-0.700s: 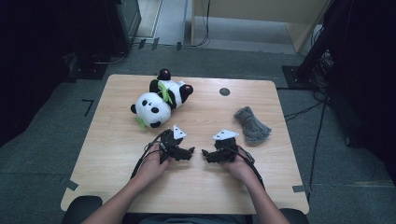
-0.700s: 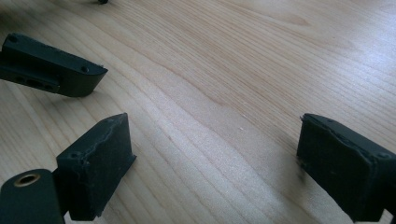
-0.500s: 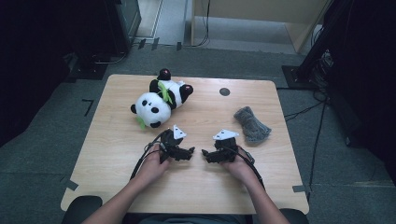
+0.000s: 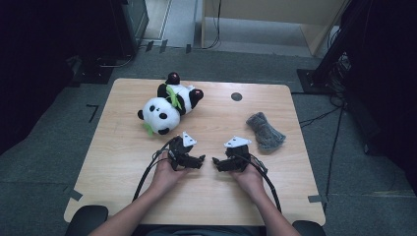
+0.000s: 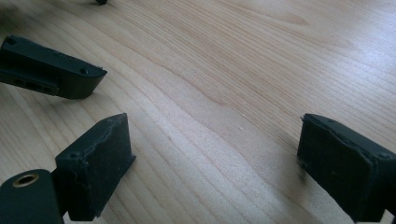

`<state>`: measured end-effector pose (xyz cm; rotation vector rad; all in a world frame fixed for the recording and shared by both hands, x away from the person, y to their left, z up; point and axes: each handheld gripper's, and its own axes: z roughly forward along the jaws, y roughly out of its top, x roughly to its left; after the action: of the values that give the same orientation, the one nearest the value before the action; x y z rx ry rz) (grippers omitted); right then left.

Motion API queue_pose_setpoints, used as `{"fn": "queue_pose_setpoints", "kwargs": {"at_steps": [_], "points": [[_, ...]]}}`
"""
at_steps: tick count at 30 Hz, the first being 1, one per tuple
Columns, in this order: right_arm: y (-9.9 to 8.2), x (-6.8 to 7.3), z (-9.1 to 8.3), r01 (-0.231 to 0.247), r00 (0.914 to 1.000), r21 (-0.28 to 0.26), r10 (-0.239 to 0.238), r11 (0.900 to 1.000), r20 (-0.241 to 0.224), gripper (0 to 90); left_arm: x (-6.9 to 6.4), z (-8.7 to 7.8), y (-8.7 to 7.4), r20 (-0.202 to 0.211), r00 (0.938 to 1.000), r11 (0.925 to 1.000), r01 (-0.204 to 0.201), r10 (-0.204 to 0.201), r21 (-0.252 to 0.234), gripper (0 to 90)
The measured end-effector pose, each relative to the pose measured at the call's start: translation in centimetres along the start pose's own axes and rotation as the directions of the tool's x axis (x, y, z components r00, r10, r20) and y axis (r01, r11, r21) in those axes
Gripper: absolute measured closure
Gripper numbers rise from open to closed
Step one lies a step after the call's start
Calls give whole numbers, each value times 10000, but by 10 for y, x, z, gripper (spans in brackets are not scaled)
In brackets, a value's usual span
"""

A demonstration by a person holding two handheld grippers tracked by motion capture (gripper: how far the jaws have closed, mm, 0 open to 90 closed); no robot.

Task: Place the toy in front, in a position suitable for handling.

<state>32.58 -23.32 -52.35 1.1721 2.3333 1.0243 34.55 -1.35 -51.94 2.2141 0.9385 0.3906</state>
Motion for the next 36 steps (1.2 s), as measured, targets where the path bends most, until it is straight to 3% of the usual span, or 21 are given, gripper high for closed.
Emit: {"fn": "queue_pose_setpoints", "kwargs": {"at_steps": [13,15,19,21,24,28,36], "points": [[2,2,2,-213,9995,-29,214,9998,222,98,4,-2,-1,208,9996,9998,-203,204,-40,95],[2,2,2,-214,9995,-30,215,9998,223,98,4,-3,-2,226,9995,9997,-204,206,-99,144],[3,3,3,-233,9995,-46,234,9997,235,101,6,-4,-2,239,9995,9998,-220,220,-10,146],[5,3,4,-208,9995,131,205,9997,230,102,6,-5,-2,251,9994,9997,-234,233,39,146],[10,3,3,-272,9994,362,264,9990,232,168,9,-8,0,603,9982,9999,-22,16,100,146],[12,2,3,-492,9987,399,487,9980,136,177,11,-11,5,978,9950,9998,206,-212,67,150],[20,-6,-14,-787,9968,-75,786,9969,-132,226,15,-22,15,1089,9937,9991,282,-246,-316,153]]}}
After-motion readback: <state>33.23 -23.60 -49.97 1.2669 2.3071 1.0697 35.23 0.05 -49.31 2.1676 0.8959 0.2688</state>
